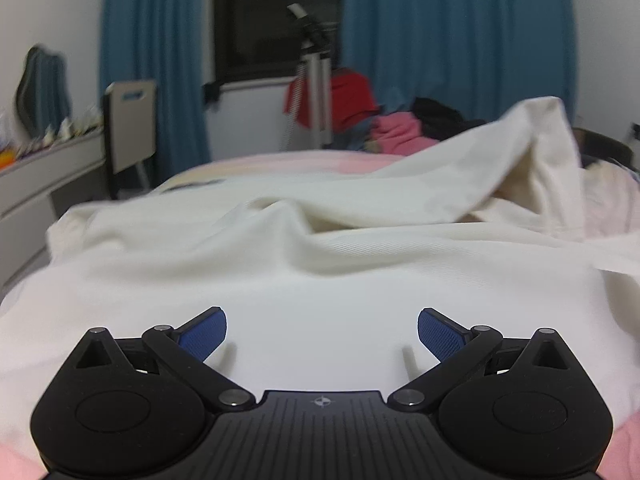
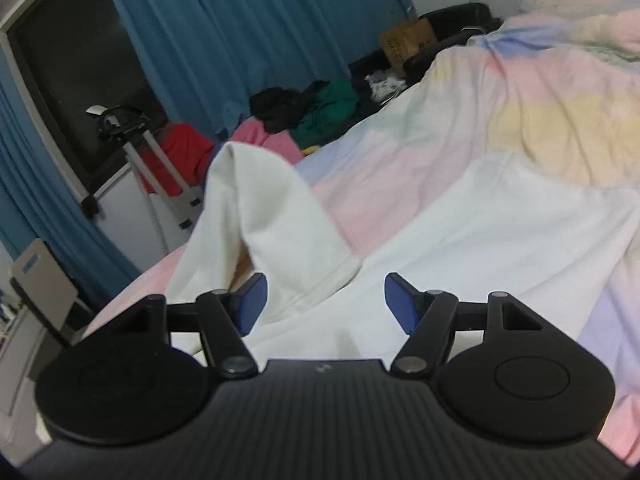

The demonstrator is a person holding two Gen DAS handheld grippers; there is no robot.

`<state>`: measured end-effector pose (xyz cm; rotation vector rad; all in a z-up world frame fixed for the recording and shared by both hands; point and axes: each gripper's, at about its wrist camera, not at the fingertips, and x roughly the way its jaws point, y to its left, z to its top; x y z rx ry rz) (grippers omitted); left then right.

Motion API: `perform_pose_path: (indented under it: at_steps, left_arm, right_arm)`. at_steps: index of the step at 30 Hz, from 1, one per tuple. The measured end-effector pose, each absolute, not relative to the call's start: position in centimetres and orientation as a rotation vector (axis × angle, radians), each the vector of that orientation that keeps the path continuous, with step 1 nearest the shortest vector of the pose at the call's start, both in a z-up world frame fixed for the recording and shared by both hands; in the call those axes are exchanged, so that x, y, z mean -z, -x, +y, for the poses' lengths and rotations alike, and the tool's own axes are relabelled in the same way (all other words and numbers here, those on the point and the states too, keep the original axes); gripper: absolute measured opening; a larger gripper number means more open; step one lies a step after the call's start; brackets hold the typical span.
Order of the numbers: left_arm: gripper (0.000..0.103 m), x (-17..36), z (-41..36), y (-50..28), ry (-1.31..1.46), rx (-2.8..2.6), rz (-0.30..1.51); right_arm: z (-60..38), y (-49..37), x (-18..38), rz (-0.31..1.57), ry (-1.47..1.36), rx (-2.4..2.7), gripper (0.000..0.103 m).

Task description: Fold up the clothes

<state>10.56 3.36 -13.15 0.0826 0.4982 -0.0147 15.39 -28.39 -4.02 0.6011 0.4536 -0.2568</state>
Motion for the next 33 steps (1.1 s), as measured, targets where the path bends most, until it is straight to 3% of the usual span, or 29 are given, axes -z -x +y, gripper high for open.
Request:
perform_pose_path:
  at_steps: [12, 20, 24, 26, 28, 32, 33]
  left_arm:
    - [0.103, 10.1, -12.5, -24.5, -0.508, 0.274, 0.307]
    - [0.103, 10.9, -24.1, -32.5, -1.245, 0.500, 0.080]
    - [0.103, 11.6, -27.2, -34.2, -1.524, 0.651, 0.082]
    - [0.098, 12.2, -28.6, -34.7, -1.598, 0.713, 0.120]
    - [0.081, 12.9, -30.0, -34.9, -1.653, 0.772, 0.168]
    - [0.064, 13.1, -32.2, -35.9, -1.532, 0.780, 0.310]
    - [0.052, 13.1, -32.8, -36.1, -1.492, 0.776, 0.347]
  right_arm:
    - [-35.3, -17.0, 8.8, 0.527, -0.810, 0.348, 0.068]
    - [-37.5, -17.9, 11.8, 0.574, -0.938, 0.384, 0.068]
    - [-37.3, -18.2, 12.2, 0.583, -0.944, 0.381, 0.068]
    - [-37.2, -18.4, 12.4, 0.588, -0.947, 0.379, 0.068]
    - [-37.1, -18.6, 12.6, 0.593, -0.950, 0.377, 0.068]
    - [-36.9, -18.7, 12.8, 0.596, -0.952, 0.377, 0.067]
    - [-36.9, -18.6, 12.8, 0.594, -0.953, 0.379, 0.067]
